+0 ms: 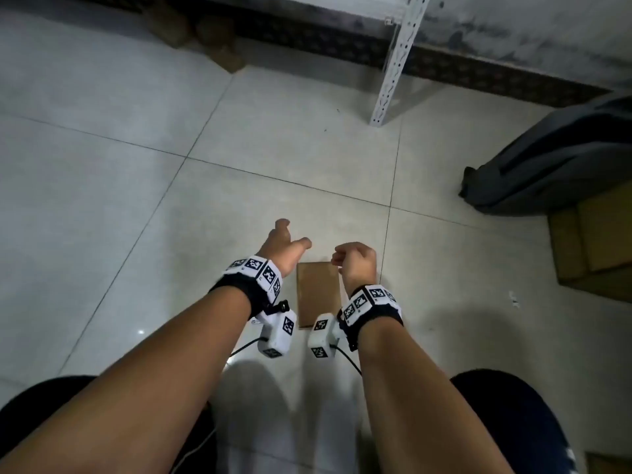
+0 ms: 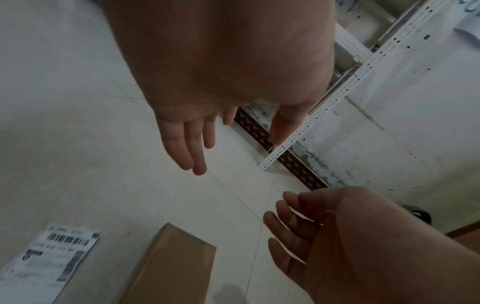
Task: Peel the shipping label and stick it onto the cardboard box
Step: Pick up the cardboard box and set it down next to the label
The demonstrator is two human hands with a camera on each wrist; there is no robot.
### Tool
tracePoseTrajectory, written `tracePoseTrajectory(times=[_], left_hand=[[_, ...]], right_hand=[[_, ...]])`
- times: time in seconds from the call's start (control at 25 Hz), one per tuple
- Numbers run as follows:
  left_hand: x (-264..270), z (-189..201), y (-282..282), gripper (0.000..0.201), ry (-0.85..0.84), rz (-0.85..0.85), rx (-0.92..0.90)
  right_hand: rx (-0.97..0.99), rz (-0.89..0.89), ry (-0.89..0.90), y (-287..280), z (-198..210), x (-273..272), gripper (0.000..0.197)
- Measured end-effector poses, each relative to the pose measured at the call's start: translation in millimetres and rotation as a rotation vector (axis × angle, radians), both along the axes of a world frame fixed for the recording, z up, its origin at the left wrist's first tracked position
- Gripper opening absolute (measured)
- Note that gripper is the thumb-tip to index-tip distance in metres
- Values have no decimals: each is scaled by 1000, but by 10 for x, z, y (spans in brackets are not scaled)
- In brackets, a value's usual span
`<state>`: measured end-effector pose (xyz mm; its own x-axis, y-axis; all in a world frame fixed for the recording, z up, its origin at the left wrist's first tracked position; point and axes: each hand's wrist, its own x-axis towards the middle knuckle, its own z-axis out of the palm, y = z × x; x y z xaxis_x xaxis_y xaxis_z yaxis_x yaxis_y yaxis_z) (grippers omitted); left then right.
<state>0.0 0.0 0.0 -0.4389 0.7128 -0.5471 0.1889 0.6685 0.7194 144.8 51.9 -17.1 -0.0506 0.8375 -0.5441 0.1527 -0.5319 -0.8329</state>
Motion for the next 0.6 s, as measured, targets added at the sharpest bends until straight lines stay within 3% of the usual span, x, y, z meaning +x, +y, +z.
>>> tracePoseTrajectory(times=[0.16,0.24,0.32,0.44,0.56,0.6], left_hand=[[-29,-342,-129,80,-70,75,-49],[-29,-458,-224,60,-116,108,-37],[-59,-563,-351,52,-159,171,-11],[-58,-818,-590,62,-229,208,-20],[-49,-1092,-794,93,-303,272,-2],[-10,-1097,-857,90,-328,270,15]], right_hand=[[-123,-55,115,-9,-365,-26,20],[-161,-13,149,-90,-532,-51,20],[-200,29,152,-233,-667,-114,23],[-223,87,98,-436,-932,-130,24],[-241,118,54,-495,-1129,-79,19],[-223,129,27,-516,-1187,-30,18]])
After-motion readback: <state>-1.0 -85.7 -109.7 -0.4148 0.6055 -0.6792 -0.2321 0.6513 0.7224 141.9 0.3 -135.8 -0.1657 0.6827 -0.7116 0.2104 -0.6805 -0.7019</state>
